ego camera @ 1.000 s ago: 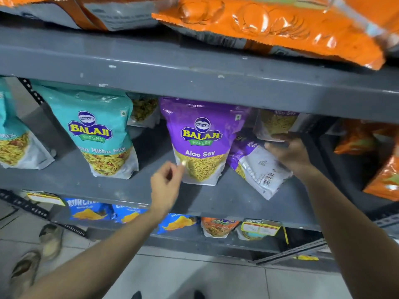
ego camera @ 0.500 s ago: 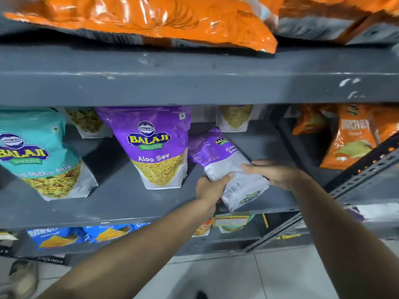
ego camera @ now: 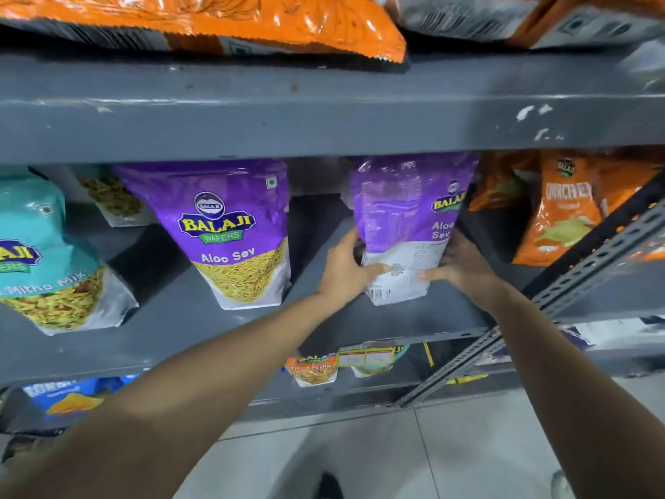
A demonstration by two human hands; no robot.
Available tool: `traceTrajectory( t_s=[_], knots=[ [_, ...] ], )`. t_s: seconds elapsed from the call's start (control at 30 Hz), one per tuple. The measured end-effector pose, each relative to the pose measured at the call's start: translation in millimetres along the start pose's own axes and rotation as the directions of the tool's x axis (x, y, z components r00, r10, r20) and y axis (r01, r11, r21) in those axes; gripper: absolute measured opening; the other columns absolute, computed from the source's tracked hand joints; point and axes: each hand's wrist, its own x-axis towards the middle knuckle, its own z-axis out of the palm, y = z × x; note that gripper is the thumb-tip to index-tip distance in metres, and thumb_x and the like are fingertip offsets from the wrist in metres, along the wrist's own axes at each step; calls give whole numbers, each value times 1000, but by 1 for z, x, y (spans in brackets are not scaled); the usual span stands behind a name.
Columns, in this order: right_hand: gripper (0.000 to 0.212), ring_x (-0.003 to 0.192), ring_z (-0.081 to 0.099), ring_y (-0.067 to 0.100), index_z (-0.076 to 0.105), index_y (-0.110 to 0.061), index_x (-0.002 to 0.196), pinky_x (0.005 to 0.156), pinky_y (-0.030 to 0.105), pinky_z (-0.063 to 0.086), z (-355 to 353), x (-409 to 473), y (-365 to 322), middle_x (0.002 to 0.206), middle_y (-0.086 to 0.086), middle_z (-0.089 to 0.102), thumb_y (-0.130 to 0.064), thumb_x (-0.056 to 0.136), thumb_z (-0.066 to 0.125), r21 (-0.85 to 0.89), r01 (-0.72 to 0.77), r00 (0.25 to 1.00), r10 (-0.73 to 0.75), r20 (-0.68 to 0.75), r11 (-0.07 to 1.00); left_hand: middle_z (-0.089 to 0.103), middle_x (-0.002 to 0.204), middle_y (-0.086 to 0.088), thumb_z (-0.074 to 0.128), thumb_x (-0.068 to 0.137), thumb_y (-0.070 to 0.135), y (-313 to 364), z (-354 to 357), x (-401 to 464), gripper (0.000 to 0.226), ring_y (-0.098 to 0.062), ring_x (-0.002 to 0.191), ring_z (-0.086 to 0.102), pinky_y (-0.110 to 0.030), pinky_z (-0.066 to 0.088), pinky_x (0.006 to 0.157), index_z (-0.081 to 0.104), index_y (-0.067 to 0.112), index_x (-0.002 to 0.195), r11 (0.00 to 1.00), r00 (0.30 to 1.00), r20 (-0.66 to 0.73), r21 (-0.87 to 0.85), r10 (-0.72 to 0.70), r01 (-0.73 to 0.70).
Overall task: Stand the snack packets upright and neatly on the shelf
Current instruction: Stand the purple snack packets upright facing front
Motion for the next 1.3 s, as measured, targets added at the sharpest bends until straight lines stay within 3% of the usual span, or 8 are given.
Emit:
traceTrajectory(
  t_s=[0.1, 0.27, 0.43, 0.53, 0.67, 0.9, 1.07, 1.3],
  knots=[
    [85, 119, 66, 32, 49, -4, 137, 99, 46, 54, -2, 3, 10, 132, 17, 66, 23, 62, 79, 21, 8, 1000, -8, -23, 1000, 70, 111, -7, 87, 65, 5, -2, -2, 12, 63, -16, 100, 66, -29, 52, 92, 57, 6, 121, 997, 998, 39, 57, 42, -44],
    [66, 121, 62, 33, 51, -2, 130, 105, 45, 47, -6, 6, 26, 121, 13, 70, 34, 75, 42, 215, -99, 995, 97, 20, 972, 67, 113, 3, 92, 57, 24, -16, -7, 7, 82, -8, 96, 65, -18, 51, 85, 50, 13, 126, 978, 988, 142, 208, -53, 23],
    [37, 123, 63, 33, 53, -3, 137, 103, 39, 51, -7, 11, 34, 134, 19, 64, -13, 102, 48, 280, -218, 961, 255, -102, 935, 68, 117, -4, 93, 52, 25, -24, -11, 15, 82, -20, 102, 65, -40, 54, 89, 54, 14, 123, 958, 975, 169, 270, -147, 98],
    [46, 111, 68, 35, 57, 4, 130, 90, 38, 59, -4, 17, 38, 126, 24, 68, -4, 86, 68, 139, -186, 956, 212, -205, 973, 67, 95, -5, 89, 58, 10, -29, -15, 18, 57, -21, 82, 67, -44, 58, 80, 54, 15, 103, 966, 986, 73, 222, -153, 134],
    [54, 123, 61, 27, 45, 6, 138, 113, 47, 42, -6, 13, 46, 133, 20, 63, 6, 88, 64, 183, -162, 986, 168, -16, 970, 69, 86, -8, 76, 72, -2, -33, -6, 6, 23, -19, 75, 64, -41, 57, 85, 66, 8, 90, 966, 986, -26, 193, -167, 169],
    [62, 113, 67, 23, 55, -18, 135, 94, 34, 55, -10, 5, 36, 119, 14, 72, 0, 80, 77, 5, -125, 968, 121, 221, 992, 34, 138, -3, 94, 45, 34, -29, 3, -8, 120, -11, 128, 33, -26, 28, 110, 30, 27, 147, 943, 897, 406, 332, -177, 35],
    [64, 86, 69, 21, 59, -22, 120, 91, 41, 51, -13, 17, 16, 100, 6, 73, 16, 69, 69, -94, -84, 974, 102, 202, 992, 44, 135, -4, 90, 58, 30, -18, -1, 3, 93, -17, 124, 45, -25, 35, 100, 44, 23, 139, 955, 926, 332, 285, -181, 85],
    [85, 128, 57, 44, 48, -6, 141, 104, 64, 44, -6, 36, 7, 138, 23, 60, 33, 67, 62, -2, -23, 978, 23, 205, 1000, 60, 117, 1, 75, 71, 0, -7, -19, 23, 73, -21, 111, 59, -26, 46, 83, 43, 17, 134, 949, 937, 308, 308, -168, 69]
  ],
)
